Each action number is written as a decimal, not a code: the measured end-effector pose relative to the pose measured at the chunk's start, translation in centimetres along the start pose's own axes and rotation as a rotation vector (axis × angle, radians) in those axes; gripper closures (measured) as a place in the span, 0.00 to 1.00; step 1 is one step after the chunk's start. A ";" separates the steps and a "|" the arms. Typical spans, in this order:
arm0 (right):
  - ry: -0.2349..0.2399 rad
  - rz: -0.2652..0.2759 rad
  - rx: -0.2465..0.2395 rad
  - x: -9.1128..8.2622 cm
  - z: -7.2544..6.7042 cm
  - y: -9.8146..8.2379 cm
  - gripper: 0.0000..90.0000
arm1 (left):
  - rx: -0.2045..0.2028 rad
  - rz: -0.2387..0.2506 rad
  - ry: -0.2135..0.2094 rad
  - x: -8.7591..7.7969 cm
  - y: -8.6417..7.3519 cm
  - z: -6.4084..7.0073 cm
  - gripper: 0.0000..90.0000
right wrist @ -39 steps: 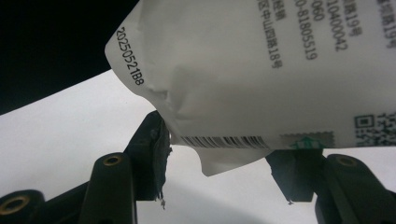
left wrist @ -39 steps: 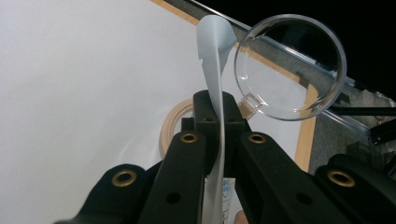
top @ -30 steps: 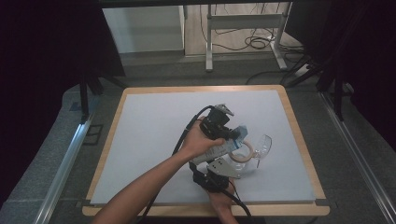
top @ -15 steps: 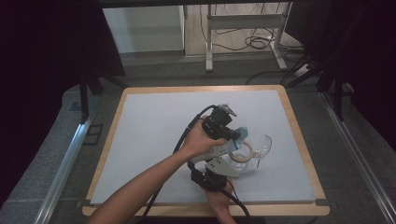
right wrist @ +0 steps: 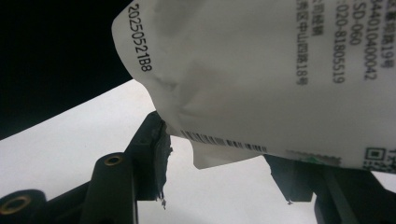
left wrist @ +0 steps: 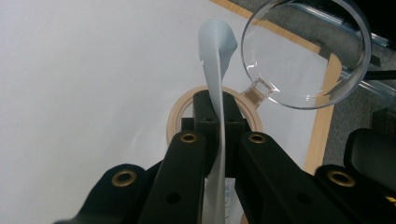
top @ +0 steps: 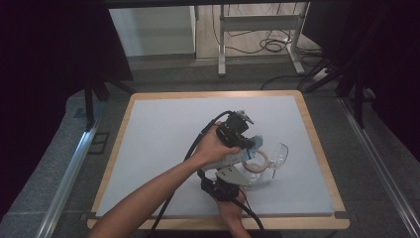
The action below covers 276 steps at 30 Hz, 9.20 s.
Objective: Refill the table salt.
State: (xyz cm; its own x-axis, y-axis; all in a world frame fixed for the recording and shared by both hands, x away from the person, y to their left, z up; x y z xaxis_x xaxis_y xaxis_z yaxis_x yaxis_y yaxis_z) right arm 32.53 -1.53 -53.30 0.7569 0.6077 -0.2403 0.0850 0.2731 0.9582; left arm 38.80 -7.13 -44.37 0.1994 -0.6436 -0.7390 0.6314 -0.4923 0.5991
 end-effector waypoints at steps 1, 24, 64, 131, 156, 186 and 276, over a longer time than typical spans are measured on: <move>-0.003 0.001 -0.004 0.0 0.1 0.1 0.49 | 0.001 -0.002 0.000 0.0 0.0 0.0 1.00; -0.006 0.018 0.015 -0.2 0.9 0.7 0.49 | 0.042 -0.047 0.021 0.6 0.9 0.5 1.00; -0.028 0.034 0.026 -0.2 1.2 1.0 0.49 | 0.063 -0.083 0.047 1.3 1.2 0.8 1.00; -0.041 0.031 0.016 -0.1 1.5 0.9 0.49 | 0.077 -0.101 0.056 2.0 1.3 0.8 1.00; -0.047 0.041 0.009 -0.2 1.7 1.4 0.50 | 0.098 -0.099 0.074 1.7 1.6 1.2 1.00; -0.052 0.040 0.014 -0.1 1.7 1.4 0.50 | 0.103 -0.099 0.079 1.8 1.6 1.1 1.00; -0.074 0.053 0.032 0.2 2.1 1.4 0.50 | 0.110 -0.116 0.087 2.2 1.9 1.0 1.00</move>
State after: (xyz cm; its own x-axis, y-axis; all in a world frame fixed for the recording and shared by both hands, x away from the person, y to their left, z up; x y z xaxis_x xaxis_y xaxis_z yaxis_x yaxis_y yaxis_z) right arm 34.14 -2.58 -51.64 0.8063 0.5639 -0.1783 0.0636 0.2171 0.9741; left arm 39.65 -10.09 -44.55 0.1972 -0.5284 -0.8258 0.5693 -0.6241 0.5352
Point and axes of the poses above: each handheld gripper's, and its own axes: x roughly forward along the jaws, y roughly out of its top, z roughly to its right, the point moved 8 cm from there along x, roughly forward along the jaws, and after that the axes turned 13 degrees about -x, right-handed, at the moved point
